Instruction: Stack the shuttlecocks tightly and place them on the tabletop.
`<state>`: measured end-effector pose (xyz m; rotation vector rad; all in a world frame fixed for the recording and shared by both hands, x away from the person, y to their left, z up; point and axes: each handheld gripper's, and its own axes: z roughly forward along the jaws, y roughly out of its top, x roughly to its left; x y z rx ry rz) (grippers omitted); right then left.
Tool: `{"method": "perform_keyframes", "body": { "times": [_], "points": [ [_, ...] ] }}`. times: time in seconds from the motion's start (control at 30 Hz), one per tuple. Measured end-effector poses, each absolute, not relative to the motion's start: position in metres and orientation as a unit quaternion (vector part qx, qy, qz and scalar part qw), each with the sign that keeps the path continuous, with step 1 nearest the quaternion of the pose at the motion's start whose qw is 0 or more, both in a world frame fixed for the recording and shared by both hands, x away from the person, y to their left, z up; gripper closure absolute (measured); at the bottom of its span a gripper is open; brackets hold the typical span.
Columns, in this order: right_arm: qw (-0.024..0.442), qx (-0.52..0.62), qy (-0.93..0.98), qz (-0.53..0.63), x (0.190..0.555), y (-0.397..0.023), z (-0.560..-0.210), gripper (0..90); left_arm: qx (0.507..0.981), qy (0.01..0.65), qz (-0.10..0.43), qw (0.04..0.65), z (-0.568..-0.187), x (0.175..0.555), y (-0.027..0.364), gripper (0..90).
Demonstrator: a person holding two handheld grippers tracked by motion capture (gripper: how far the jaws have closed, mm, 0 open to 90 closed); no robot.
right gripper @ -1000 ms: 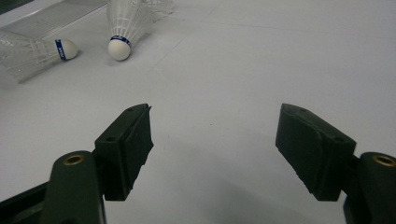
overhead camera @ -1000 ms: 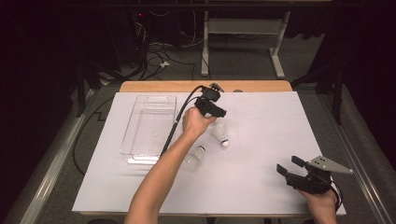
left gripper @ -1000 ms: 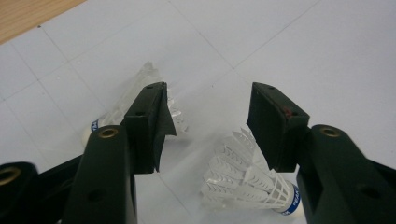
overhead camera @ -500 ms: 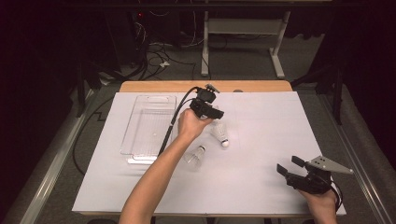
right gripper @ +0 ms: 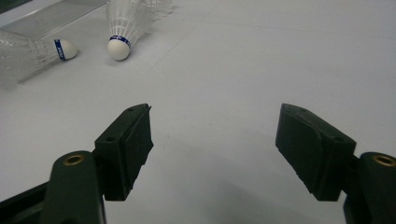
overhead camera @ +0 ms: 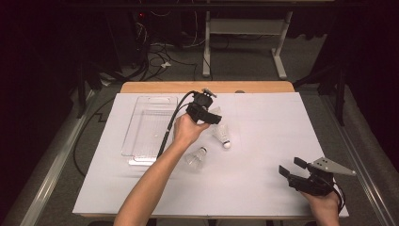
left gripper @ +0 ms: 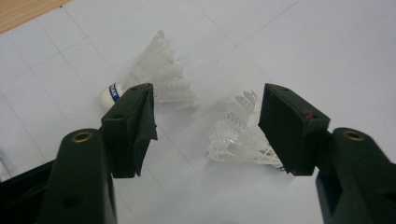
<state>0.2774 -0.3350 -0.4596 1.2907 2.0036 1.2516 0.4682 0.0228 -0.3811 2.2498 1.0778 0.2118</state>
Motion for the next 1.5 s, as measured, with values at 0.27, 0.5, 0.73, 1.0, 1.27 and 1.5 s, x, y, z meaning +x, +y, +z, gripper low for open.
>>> {"method": "perform_keyframes", "body": {
  "times": [0.27, 0.5, 0.73, 1.0, 1.27, 1.5],
  "points": [
    [0.223, 0.467, 0.726, 0.453, 0.277, -0.335, -0.46, 27.3, 0.854, 0.411, 0.078, 0.31, -0.384, 0.462, 0.029, 34.4],
    [0.223, 0.467, 0.726, 0.453, 0.277, -0.335, -0.46, 27.3, 0.853, 0.415, 0.069, 0.309, -0.39, 0.459, 0.035, 33.4],
    [0.223, 0.467, 0.726, 0.452, 0.277, -0.335, -0.46, 27.3, 0.851, 0.417, 0.066, 0.312, -0.394, 0.455, 0.04, 32.7],
    [0.222, 0.467, 0.727, 0.452, 0.277, -0.334, -0.46, 27.3, 0.848, 0.421, 0.071, 0.314, -0.393, 0.449, 0.047, 32.3],
    [0.221, 0.467, 0.727, 0.452, 0.277, -0.334, -0.46, 27.2, 0.849, 0.421, 0.069, 0.312, -0.394, 0.442, 0.053, 32.0],
    [0.221, 0.467, 0.727, 0.451, 0.277, -0.334, -0.46, 27.2, 0.848, 0.42, 0.066, 0.316, -0.39, 0.437, 0.058, 32.5]
  ]
}}
